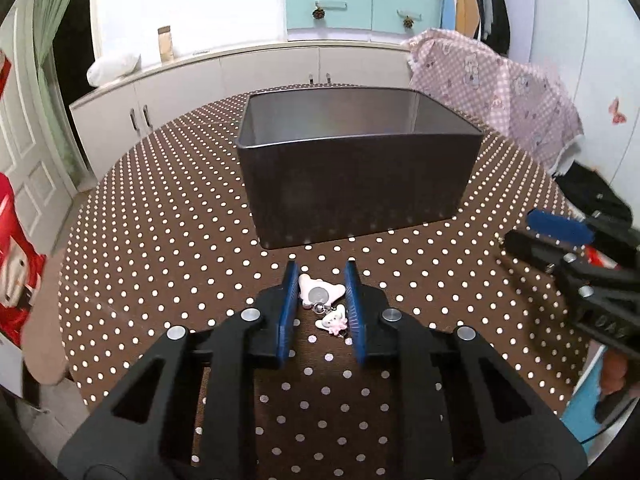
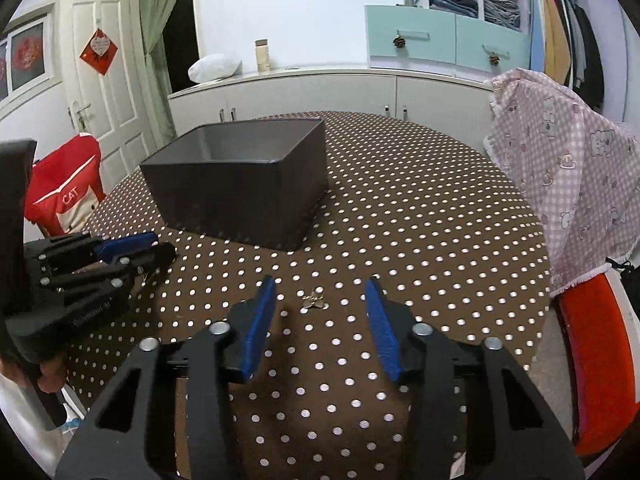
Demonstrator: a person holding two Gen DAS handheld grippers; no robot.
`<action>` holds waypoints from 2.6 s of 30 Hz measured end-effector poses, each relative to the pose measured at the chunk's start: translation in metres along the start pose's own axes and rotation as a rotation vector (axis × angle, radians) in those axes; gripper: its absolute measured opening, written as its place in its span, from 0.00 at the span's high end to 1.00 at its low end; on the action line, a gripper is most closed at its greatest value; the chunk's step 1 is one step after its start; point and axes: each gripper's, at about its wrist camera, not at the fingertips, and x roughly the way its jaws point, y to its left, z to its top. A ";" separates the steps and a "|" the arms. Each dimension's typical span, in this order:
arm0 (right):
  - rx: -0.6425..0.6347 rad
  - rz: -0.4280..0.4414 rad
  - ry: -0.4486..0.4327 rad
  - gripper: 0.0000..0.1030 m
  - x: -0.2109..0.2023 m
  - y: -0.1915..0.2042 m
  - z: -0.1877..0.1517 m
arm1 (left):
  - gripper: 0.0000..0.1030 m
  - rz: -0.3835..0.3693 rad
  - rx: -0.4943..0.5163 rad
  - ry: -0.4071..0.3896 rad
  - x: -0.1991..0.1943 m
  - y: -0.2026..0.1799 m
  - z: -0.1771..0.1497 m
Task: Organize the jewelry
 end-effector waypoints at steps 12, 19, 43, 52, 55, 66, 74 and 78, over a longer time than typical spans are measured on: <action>-0.036 -0.017 0.006 0.89 0.011 0.004 -0.003 | 0.77 -0.068 -0.062 -0.104 -0.009 0.009 -0.001; -0.033 -0.008 0.003 0.89 0.009 0.005 0.005 | 0.77 -0.053 -0.085 -0.132 -0.012 0.012 -0.001; -0.045 0.049 -0.156 0.89 -0.003 0.017 0.070 | 0.77 -0.122 -0.062 -0.310 -0.030 0.011 0.044; -0.038 0.083 -0.150 0.70 0.008 0.020 0.079 | 0.65 -0.084 -0.060 -0.340 -0.026 0.014 0.053; -0.027 0.042 -0.157 0.60 0.008 0.016 0.079 | 0.30 -0.061 -0.076 -0.354 -0.028 0.016 0.053; 0.000 0.037 -0.140 0.56 0.006 0.009 0.077 | 0.30 -0.037 -0.076 -0.299 -0.021 0.018 0.055; 0.007 0.027 -0.140 0.53 -0.001 0.008 0.073 | 0.26 0.002 -0.057 -0.270 -0.024 0.012 0.051; 0.012 0.011 -0.143 0.47 -0.007 0.007 0.068 | 0.23 0.032 -0.042 -0.264 -0.027 0.006 0.048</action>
